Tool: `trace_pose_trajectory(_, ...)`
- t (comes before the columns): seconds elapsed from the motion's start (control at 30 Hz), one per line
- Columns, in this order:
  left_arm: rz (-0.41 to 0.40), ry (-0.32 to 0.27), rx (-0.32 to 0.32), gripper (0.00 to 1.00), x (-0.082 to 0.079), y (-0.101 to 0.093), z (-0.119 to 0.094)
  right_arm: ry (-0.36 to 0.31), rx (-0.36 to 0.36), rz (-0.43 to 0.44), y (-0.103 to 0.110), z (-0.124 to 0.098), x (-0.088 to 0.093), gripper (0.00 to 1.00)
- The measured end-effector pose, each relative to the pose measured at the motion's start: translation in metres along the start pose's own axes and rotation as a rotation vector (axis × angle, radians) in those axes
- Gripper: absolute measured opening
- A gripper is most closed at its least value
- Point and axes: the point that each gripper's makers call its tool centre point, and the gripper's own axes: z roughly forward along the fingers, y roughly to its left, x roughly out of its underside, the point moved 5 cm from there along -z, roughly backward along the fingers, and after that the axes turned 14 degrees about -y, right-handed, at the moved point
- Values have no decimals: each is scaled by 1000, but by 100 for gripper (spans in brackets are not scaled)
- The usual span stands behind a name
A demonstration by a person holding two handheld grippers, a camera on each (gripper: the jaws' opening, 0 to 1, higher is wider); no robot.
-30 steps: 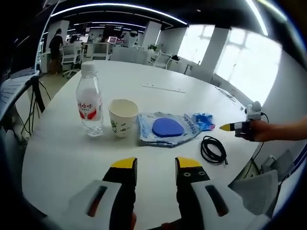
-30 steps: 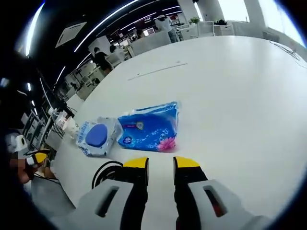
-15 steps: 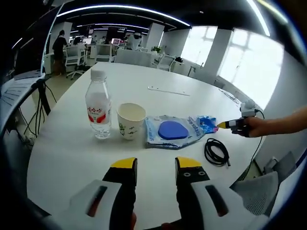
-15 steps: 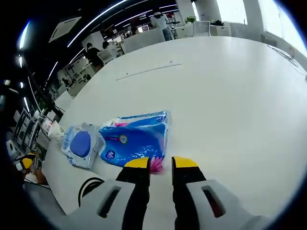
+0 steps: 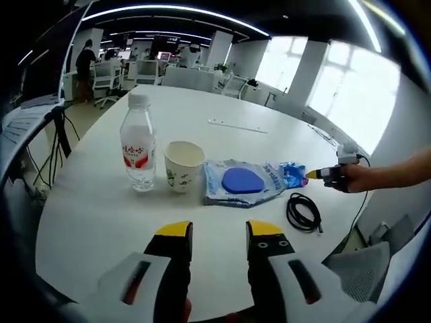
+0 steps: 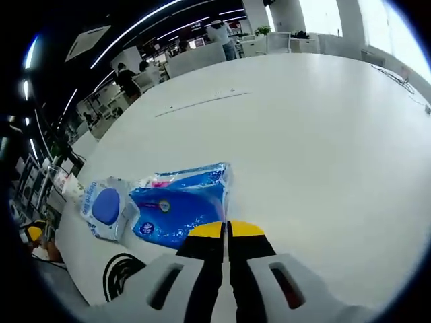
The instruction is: Arrange the tabletop items into an orderly group along one side of the table until the central work area is clear of visible clutter.
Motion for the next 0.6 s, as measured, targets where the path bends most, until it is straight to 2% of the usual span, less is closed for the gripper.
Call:
trace_pose_trajectory(0.13,2,2,11,30,-1,-2,4,0,10,-41,-9,-6,2,0)
trace_pose_trajectory(0.33,7,6,25,30,-1,-6,6,-1,21,-25,-22,-9,5,0)
trace_pose_trajectory(0.6,11,7,32,30,0,-7,5,-7,23,-20,-22,-8,5,0)
